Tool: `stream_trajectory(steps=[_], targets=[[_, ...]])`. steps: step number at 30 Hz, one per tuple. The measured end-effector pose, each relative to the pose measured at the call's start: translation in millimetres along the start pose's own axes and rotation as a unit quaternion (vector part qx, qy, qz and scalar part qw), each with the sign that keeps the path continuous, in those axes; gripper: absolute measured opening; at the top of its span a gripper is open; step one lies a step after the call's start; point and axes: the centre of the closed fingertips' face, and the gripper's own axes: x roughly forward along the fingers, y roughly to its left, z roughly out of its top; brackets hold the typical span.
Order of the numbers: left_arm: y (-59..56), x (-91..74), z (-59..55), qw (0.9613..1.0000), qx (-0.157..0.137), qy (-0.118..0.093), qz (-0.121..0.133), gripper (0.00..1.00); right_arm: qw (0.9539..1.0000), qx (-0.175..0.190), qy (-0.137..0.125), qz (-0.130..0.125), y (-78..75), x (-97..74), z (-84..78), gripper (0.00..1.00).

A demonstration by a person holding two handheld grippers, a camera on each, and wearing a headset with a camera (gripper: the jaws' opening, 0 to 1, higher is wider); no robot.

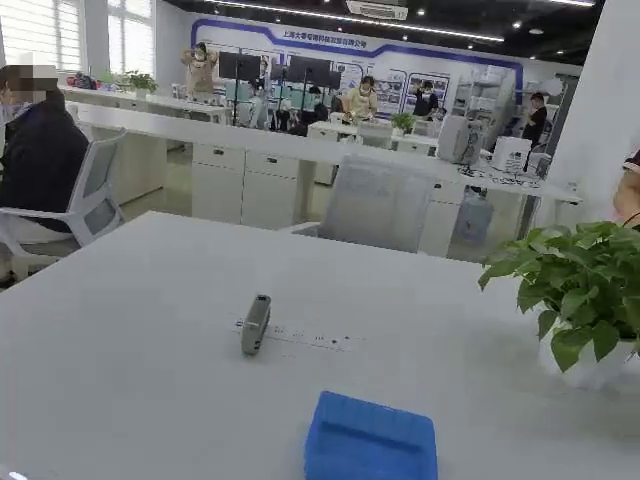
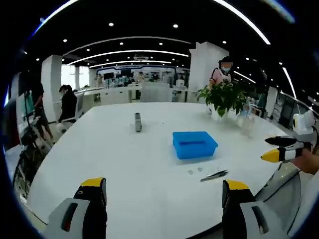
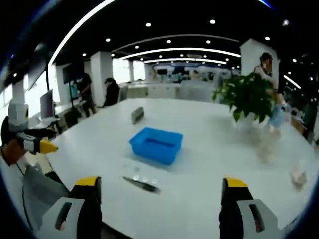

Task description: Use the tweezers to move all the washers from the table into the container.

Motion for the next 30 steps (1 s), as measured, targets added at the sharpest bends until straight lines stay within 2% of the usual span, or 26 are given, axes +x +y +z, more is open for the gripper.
stream_trajectory(steps=[22,30], targets=[[2.7,-0.6,2.3,1.0000,0.005,-0.002,0.001,0.99,1.0000,0.003,0.001,-0.004,-4.6,1.0,-2.1,0.99],[-1.4,0.2,1.4,0.9999,0.014,-0.001,-0.004,0.99,1.0000,-0.001,0.005,-0.002,-3.0,2.5,-2.6,0.99]])
